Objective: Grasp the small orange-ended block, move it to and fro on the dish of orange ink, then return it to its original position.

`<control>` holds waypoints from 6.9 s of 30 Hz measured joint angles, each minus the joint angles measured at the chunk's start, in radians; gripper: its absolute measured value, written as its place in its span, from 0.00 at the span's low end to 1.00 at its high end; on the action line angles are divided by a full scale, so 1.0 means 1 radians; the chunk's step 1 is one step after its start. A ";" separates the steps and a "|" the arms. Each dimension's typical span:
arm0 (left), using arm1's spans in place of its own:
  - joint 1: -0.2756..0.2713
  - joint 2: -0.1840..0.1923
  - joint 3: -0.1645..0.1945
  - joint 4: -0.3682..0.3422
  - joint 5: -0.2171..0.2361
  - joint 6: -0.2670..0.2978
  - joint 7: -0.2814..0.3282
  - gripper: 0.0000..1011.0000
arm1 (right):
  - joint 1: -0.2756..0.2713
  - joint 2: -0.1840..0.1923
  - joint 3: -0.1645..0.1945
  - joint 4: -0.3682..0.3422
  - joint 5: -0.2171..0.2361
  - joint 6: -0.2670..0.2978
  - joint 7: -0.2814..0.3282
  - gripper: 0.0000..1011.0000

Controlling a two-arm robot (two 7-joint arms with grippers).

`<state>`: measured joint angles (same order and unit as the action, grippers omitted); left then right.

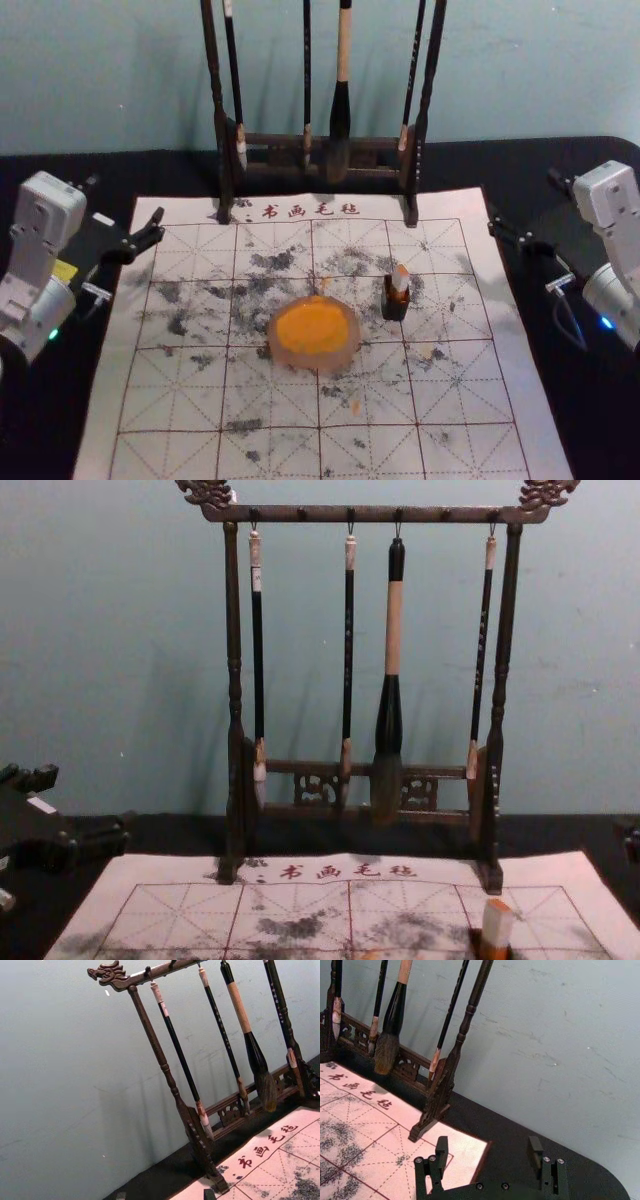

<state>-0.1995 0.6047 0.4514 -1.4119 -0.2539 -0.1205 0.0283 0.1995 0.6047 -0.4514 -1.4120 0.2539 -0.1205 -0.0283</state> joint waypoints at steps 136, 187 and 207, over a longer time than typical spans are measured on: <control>0.000 0.000 0.000 0.000 0.000 0.000 0.000 0.99 | -0.085 -0.201 0.027 -0.125 0.120 0.331 0.244 0.63; 0.000 0.000 0.000 0.000 0.000 0.000 0.000 0.99 | -0.118 -0.174 0.109 -0.253 0.147 0.222 0.410 0.13; 0.000 0.000 0.000 0.000 0.000 0.000 0.000 0.99 | 0.115 -0.198 -0.064 -0.002 0.119 0.138 0.640 0.13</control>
<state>-0.1995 0.6047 0.4514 -1.4120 -0.2539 -0.1205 0.0283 0.3148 0.4068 -0.5157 -1.4143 0.3731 0.0179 0.6119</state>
